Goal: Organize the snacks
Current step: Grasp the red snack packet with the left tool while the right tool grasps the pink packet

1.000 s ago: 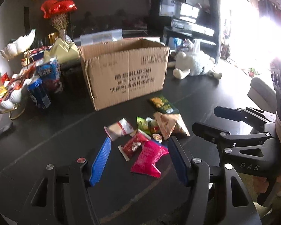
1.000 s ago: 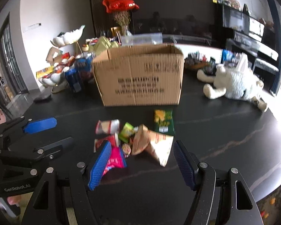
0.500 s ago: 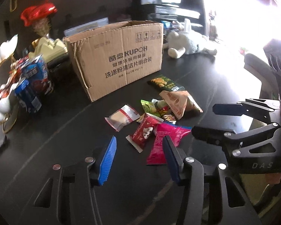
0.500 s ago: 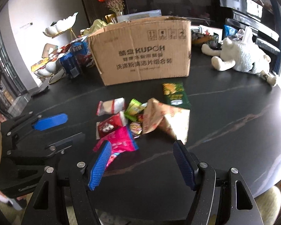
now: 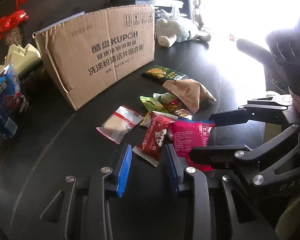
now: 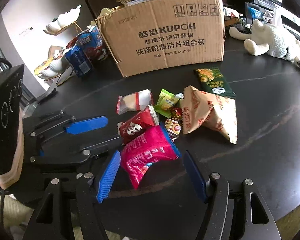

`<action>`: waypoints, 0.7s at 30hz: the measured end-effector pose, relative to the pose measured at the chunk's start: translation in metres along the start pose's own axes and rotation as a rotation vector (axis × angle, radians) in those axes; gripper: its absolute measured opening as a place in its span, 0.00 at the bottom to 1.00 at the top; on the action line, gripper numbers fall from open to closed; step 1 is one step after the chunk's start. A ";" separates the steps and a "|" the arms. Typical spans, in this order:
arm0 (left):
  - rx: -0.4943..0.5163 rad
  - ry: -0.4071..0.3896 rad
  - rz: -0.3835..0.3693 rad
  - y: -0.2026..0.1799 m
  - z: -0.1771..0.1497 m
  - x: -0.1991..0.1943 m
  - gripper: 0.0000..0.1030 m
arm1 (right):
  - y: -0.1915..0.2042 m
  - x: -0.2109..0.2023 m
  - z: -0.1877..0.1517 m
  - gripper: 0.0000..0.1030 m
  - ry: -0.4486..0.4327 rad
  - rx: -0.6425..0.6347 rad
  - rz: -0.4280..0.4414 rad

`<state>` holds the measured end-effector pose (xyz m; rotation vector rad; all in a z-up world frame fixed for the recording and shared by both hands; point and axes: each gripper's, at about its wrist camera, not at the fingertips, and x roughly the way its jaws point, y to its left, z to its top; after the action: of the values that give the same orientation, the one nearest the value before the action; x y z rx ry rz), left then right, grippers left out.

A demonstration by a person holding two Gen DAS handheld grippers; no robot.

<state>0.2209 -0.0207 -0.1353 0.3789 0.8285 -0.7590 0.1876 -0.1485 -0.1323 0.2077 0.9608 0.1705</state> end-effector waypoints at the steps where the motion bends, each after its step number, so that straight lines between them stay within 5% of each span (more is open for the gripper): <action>1: -0.003 0.001 -0.005 0.002 0.000 0.002 0.32 | -0.001 0.002 0.000 0.64 0.005 0.007 0.002; 13: -0.042 0.014 -0.051 0.006 0.009 0.021 0.27 | -0.014 0.012 0.002 0.55 0.029 0.067 0.045; 21: -0.014 0.019 -0.062 0.000 0.021 0.022 0.30 | -0.018 0.007 0.002 0.40 0.011 0.068 0.062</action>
<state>0.2413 -0.0426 -0.1390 0.3502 0.8661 -0.8080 0.1942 -0.1640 -0.1412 0.2995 0.9723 0.1961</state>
